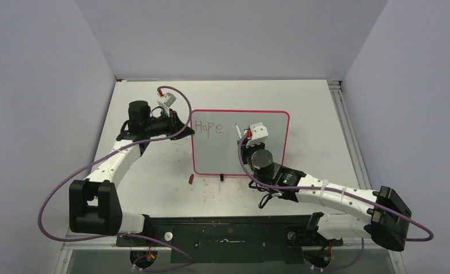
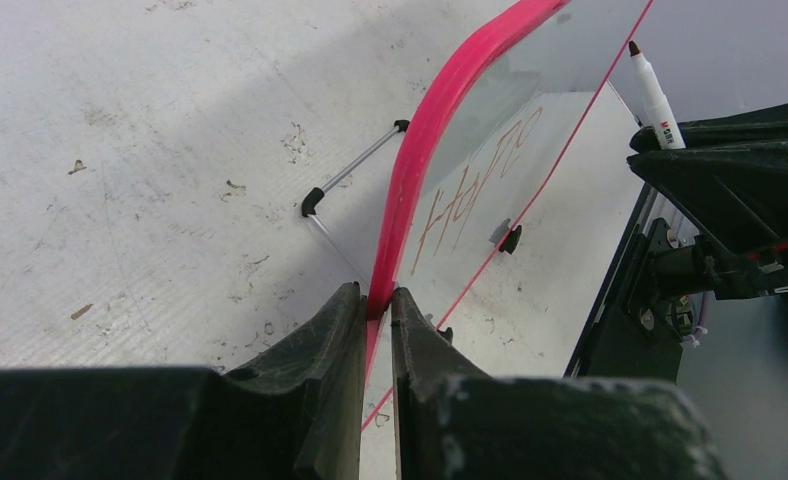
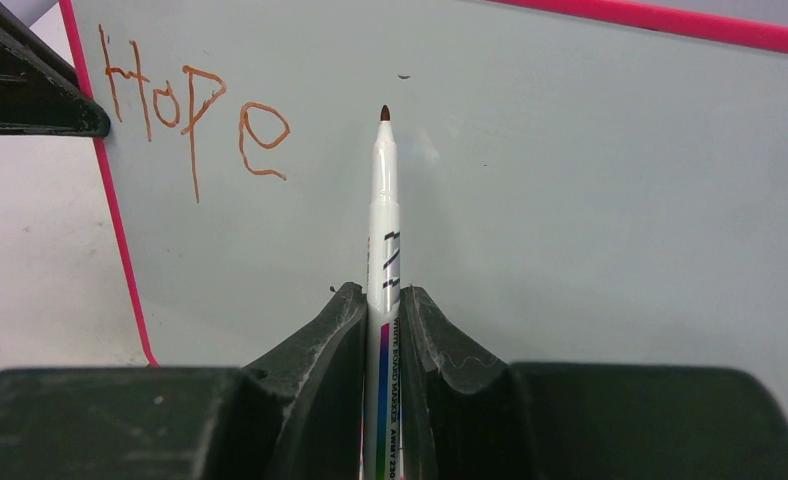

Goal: Write a sentence on the whiteboard

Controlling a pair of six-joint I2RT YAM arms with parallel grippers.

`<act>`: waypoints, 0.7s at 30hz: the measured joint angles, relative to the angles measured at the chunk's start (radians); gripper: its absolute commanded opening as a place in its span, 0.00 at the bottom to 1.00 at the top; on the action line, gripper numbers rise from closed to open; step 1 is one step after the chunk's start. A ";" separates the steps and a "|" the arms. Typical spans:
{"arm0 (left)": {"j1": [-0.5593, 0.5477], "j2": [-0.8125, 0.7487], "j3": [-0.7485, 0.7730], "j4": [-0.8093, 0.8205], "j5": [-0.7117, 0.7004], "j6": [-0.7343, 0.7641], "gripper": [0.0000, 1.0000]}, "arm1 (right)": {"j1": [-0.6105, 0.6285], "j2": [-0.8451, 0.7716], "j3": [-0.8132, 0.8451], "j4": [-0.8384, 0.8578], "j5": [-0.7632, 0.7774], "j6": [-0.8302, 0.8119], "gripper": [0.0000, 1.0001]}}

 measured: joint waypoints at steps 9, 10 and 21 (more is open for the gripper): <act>0.000 -0.003 0.000 -0.001 -0.001 -0.008 0.00 | -0.002 -0.014 -0.019 0.000 -0.023 0.000 0.05; 0.000 -0.003 0.000 -0.001 -0.001 -0.009 0.00 | -0.002 -0.018 -0.024 0.001 -0.027 -0.001 0.05; 0.000 -0.004 0.000 -0.002 -0.003 -0.020 0.00 | -0.032 -0.078 -0.039 -0.004 -0.100 -0.058 0.05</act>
